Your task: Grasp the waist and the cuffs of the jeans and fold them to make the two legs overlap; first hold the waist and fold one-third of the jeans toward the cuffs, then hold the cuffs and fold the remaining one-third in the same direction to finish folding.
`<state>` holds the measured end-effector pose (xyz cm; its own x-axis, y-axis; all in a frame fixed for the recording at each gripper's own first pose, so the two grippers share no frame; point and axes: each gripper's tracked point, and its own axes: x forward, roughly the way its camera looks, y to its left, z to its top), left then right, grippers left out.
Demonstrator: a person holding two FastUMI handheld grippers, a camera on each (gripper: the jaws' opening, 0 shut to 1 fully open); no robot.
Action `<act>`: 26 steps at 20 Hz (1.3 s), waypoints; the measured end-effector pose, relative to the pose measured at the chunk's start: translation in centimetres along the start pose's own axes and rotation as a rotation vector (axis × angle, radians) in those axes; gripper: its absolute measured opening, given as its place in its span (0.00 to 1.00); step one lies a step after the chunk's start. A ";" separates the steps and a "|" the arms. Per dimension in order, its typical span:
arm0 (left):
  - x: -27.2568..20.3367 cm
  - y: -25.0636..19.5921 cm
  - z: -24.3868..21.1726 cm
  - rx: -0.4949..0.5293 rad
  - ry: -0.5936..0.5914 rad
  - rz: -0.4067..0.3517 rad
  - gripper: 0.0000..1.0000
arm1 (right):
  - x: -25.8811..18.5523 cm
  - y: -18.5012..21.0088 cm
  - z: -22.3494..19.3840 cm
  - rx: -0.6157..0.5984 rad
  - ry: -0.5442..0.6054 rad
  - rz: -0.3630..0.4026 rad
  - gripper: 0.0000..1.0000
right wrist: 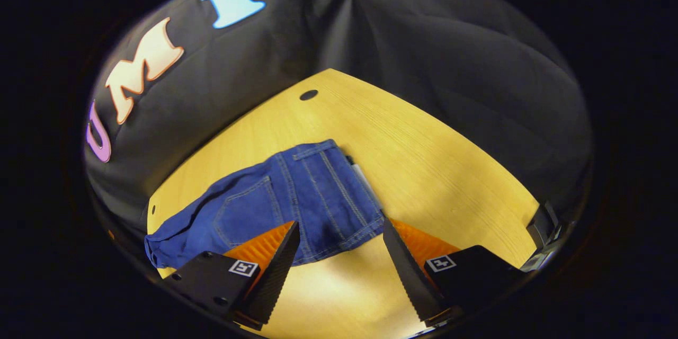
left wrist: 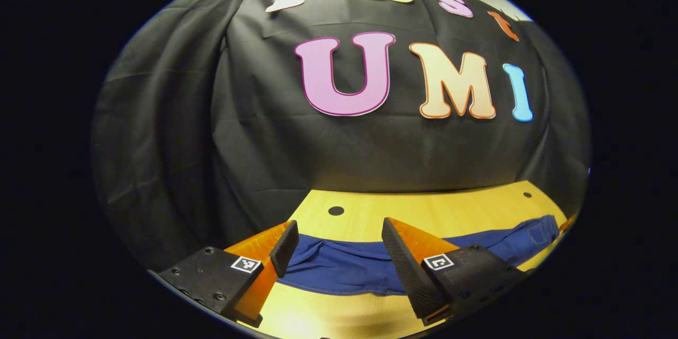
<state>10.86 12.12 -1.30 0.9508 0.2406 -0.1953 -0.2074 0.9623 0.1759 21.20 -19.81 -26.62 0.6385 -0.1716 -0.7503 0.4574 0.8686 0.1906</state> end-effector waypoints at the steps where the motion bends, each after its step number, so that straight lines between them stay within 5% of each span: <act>1: -0.5 -0.9 -0.1 0.023 0.003 -0.003 0.95 | 0.5 -0.7 -0.1 0.011 0.015 -0.003 0.99; 6: -1.6 -4.7 -0.8 -0.053 -0.013 -0.047 1.00 | 2.5 -1.2 -0.4 0.049 0.074 0.044 0.95; 9: -1.8 -4.4 -2.0 -0.035 0.012 -0.004 0.96 | 2.4 -0.8 -0.5 0.000 0.106 0.076 0.94; 10: -2.0 -4.4 -2.2 -0.026 0.022 0.006 0.96 | 2.7 -1.1 -0.5 -0.028 0.108 0.070 0.75; 14: -2.7 -4.1 -2.6 -0.052 0.028 0.048 0.96 | 3.0 -0.6 -1.1 -0.105 0.160 0.104 0.74; 16: -3.2 -3.8 -3.0 -0.078 0.034 0.072 0.96 | 3.1 -0.1 -0.8 -0.098 0.167 0.116 0.53; 22: -4.2 -2.2 -4.4 -0.148 0.051 0.127 0.96 | 3.1 0.1 -1.4 -0.105 0.171 0.100 0.16; 26: -4.6 0.0 -6.1 -0.209 0.078 0.172 0.96 | 3.1 0.1 -1.1 -0.118 0.150 0.106 0.16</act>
<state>5.07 11.75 -6.33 0.8785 0.4042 -0.2545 -0.4152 0.9096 0.0113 22.59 -19.72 -29.62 0.5758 -0.0129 -0.8175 0.3110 0.9282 0.2044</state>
